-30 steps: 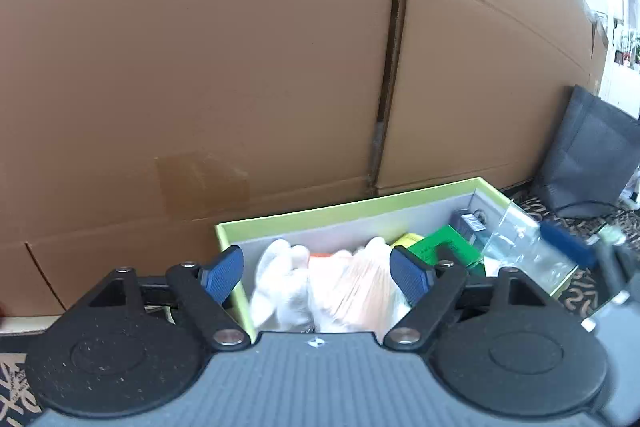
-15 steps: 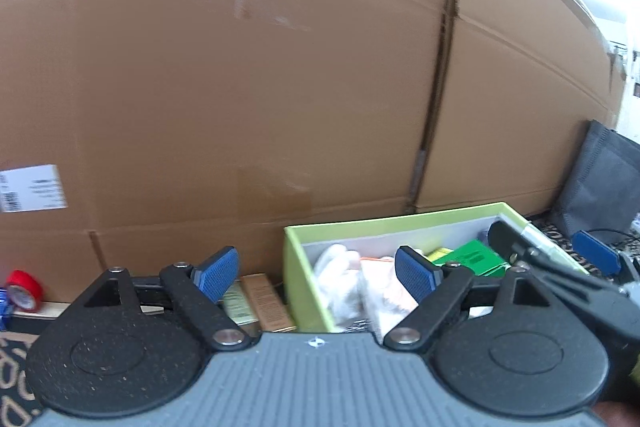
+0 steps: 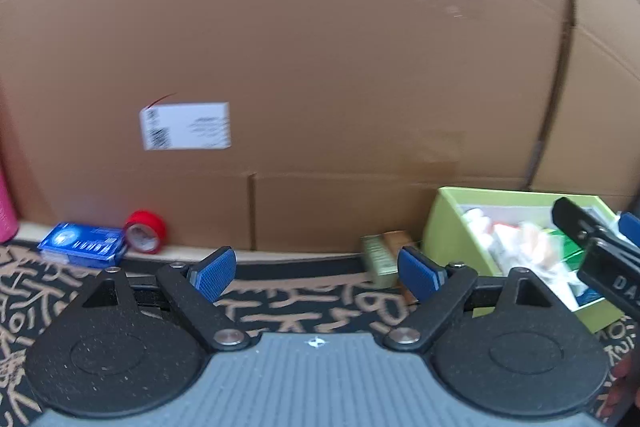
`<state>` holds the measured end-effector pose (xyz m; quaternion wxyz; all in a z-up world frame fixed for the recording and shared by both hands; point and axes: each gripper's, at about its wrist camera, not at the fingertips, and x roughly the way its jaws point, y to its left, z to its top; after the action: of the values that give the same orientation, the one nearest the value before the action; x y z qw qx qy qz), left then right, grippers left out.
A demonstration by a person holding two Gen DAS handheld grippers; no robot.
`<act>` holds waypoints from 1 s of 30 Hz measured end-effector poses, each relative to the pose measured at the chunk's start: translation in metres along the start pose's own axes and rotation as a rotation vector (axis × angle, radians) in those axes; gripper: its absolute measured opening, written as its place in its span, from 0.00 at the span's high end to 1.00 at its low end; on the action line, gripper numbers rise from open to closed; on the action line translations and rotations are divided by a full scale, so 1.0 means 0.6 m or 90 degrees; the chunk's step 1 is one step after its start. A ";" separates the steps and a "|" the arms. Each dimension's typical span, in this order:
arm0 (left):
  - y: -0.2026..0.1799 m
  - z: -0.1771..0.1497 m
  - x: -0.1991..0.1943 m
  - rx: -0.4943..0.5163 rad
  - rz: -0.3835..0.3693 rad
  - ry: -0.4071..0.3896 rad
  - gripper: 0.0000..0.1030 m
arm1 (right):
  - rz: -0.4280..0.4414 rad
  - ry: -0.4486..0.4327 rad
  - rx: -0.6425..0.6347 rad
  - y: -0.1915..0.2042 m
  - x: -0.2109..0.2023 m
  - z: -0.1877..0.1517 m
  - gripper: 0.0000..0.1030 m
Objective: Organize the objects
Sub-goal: 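Move both tools back toward the blue medicine box by the pink bottle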
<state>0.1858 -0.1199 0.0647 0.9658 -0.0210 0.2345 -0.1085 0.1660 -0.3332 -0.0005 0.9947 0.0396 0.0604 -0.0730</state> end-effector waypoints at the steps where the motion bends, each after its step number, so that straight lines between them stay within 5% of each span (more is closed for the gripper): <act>1: 0.009 -0.002 0.003 -0.009 0.005 0.006 0.12 | 0.005 0.002 -0.006 0.006 -0.001 -0.002 0.00; 9: 0.110 -0.019 0.015 -0.057 0.054 0.009 0.12 | 0.051 0.015 -0.046 0.052 -0.008 -0.013 0.00; 20: 0.287 -0.040 0.052 -0.088 0.131 0.024 0.12 | 0.226 0.080 -0.111 0.164 -0.025 -0.037 0.00; 26: 0.306 -0.028 0.060 -0.089 0.112 0.031 0.13 | 0.291 0.115 -0.197 0.229 -0.040 -0.064 0.00; 30: 0.320 -0.021 0.059 -0.084 0.148 0.014 0.13 | 0.294 0.119 -0.210 0.237 -0.046 -0.068 0.00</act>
<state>0.2488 0.0597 0.0200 0.9658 -0.0560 0.2524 0.0194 0.1559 -0.1854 -0.0277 0.9680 -0.1035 0.1524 0.1702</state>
